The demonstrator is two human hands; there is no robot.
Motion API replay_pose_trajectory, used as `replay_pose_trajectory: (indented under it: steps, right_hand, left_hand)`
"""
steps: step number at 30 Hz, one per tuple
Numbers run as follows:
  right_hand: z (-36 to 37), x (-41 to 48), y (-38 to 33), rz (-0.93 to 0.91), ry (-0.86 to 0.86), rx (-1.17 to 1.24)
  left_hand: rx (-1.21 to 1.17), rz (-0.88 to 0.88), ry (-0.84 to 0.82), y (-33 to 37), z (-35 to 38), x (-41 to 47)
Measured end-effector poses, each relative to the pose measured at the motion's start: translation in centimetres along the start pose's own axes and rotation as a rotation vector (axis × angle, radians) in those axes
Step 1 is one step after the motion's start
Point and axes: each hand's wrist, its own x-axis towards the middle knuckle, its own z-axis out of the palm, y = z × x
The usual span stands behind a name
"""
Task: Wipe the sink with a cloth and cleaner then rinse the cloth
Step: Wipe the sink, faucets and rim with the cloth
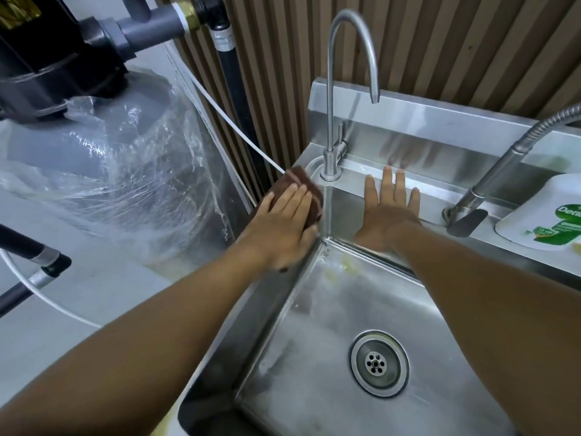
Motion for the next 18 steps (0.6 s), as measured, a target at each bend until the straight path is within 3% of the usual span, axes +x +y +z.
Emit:
replay_pose_trajectory:
  steps: [3, 7, 11, 15, 18]
  right_hand:
    - [0.0, 0.1, 0.1, 0.001, -0.009, 0.007]
    - [0.1, 0.0, 0.2, -0.013, -0.002, 0.01]
    - [0.0, -0.1, 0.2, -0.021, 0.013, 0.016]
    - [0.1, -0.1, 0.2, -0.021, 0.017, 0.02]
    - [0.1, -0.1, 0.3, -0.019, 0.024, 0.017]
  left_hand:
    - [-0.002, -0.024, -0.029, 0.3, -1.0, 3.5]
    - [0.089, -0.006, 0.038, 0.4, 0.1, -2.4]
    - [0.442, 0.141, 0.002, 0.5, 2.0, -7.3]
    - [0.759, 0.146, -0.035, 3.0, -0.2, 0.4]
    - [1.035, 0.227, -0.214, 4.3, 1.6, 3.8]
